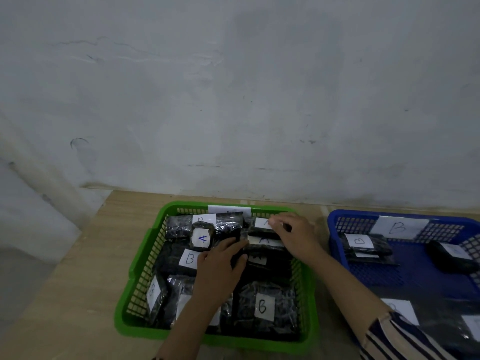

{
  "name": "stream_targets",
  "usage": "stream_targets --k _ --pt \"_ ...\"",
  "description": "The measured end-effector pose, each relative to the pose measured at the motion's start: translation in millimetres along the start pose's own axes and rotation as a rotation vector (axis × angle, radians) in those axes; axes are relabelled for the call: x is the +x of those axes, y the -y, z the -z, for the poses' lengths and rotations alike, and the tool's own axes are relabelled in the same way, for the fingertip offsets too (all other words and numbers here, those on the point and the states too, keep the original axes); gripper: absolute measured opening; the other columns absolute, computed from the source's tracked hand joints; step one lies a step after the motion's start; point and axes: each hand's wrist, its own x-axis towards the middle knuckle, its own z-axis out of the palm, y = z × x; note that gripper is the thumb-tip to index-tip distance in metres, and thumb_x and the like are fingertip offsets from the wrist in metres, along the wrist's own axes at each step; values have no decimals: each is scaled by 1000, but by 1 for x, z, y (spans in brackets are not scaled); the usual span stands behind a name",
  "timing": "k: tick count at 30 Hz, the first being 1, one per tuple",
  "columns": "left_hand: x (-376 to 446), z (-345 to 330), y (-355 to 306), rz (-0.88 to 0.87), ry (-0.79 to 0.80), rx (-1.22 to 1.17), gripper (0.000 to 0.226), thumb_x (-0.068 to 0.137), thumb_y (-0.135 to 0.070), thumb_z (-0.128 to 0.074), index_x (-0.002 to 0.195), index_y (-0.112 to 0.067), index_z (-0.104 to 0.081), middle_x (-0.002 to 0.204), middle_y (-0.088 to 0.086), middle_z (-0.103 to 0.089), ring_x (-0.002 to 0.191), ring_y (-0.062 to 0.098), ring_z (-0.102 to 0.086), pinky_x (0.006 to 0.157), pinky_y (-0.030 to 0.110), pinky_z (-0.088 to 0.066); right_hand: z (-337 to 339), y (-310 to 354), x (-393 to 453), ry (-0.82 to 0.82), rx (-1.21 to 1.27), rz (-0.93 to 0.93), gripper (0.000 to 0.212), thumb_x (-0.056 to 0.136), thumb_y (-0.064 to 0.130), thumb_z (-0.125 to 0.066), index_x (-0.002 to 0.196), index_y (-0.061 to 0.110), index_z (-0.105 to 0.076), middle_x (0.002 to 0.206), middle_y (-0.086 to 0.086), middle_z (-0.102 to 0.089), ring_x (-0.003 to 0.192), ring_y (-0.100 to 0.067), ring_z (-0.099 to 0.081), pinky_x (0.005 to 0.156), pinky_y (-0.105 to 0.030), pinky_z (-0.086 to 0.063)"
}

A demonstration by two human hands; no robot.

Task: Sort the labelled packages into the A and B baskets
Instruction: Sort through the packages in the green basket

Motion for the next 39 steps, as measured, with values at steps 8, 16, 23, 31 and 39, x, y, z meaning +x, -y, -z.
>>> stream_targets --k 8,16,23,31,39 --pt "-19 -1 -3 -78 -133 108 24 84 -32 -54 105 -26 -64 107 -4 -68 103 19 -62 98 43 -32 9 -4 -29 -54 3 52 32 88 39 -52 119 31 -57 141 5 -43 132 -18 -33 111 -53 -21" --pt "-40 -1 -11 10 119 328 34 91 -46 -37 121 -34 -47 130 -17 -49 126 5 -38 114 43 0 7 -14 -70 -123 -166 109 38 87 44 -47 123 32 -52 142 10 -39 134 -14 -30 110 -40 -11" --pt "-42 -2 -17 32 178 419 36 92 -46 -34 124 -32 -44 128 -11 -53 124 11 -42 115 47 3 -5 -18 -101 -157 -348 185 51 72 56 -29 97 29 -65 102 10 -66 113 -17 -50 81 -23 -12" --pt "-42 -3 -17 31 210 466 38 92 -45 -35 127 -32 -43 129 -10 -55 125 13 -42 115 48 4 -23 -14 -107 163 -796 84 59 89 53 -34 137 20 -35 146 1 -38 143 -25 11 75 -45 47" --pt "-40 -4 -14 11 177 435 39 92 -47 -34 129 -35 -39 132 -11 -52 125 10 -42 115 44 -2 -16 -8 -108 138 -659 73 37 85 45 -53 112 20 -50 134 -1 -53 140 -19 22 105 -54 24"
